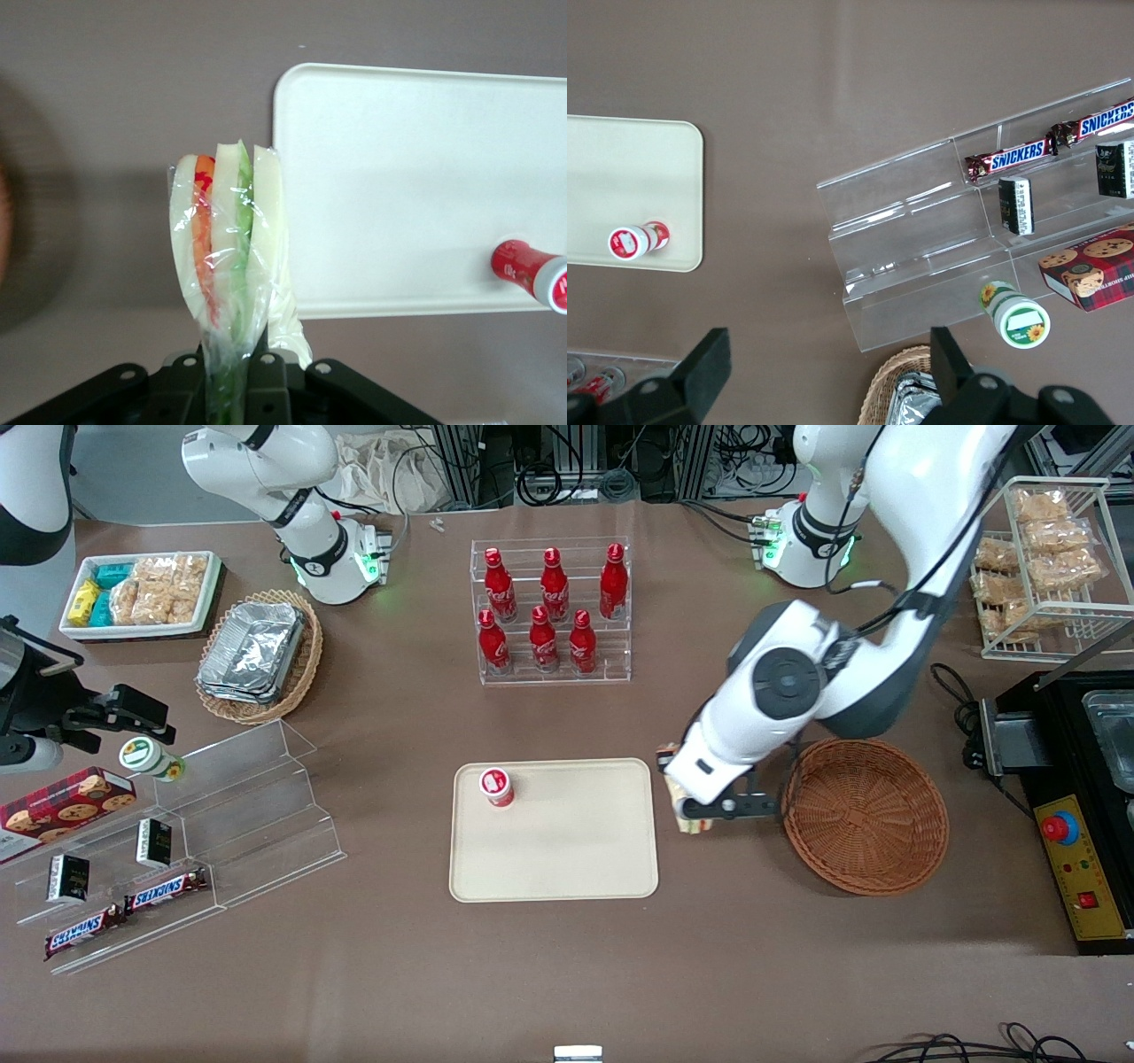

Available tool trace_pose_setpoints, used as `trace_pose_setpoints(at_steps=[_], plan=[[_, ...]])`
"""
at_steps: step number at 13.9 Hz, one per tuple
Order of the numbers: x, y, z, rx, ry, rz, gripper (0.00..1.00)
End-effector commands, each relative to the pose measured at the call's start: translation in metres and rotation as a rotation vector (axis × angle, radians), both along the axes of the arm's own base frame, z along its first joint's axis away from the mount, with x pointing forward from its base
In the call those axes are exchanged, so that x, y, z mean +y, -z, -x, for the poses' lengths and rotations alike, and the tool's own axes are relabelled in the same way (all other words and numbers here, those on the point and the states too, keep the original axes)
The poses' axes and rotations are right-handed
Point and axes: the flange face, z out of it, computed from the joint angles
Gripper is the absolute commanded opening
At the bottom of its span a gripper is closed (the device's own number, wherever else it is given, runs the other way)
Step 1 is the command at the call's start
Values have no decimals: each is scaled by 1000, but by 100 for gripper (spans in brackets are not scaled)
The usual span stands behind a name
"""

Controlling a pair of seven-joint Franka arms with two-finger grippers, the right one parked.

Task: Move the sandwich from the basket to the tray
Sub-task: 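Carry the sandwich with the left gripper over the cream tray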

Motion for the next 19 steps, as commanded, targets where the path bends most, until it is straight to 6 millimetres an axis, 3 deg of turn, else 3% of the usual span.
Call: trace_pose_setpoints(at_steps=[1, 3, 7, 9, 11, 12, 13, 14, 15, 19], plan=[[-22, 33, -6, -43, -10, -19, 0], [-28, 61, -8, -32, -13, -21, 0], [-58, 104, -7, 3, 23, -4, 0], [-63, 115, -6, 5, 28, 9, 0], [-63, 128, -6, 18, 24, 13, 7], [-64, 130, -5, 18, 23, 18, 16], [-64, 130, -6, 13, 22, 24, 32], [-64, 130, -6, 13, 20, 26, 71], [-63, 131, -6, 15, 11, 25, 99], [-63, 129, -7, 13, -8, 23, 100]])
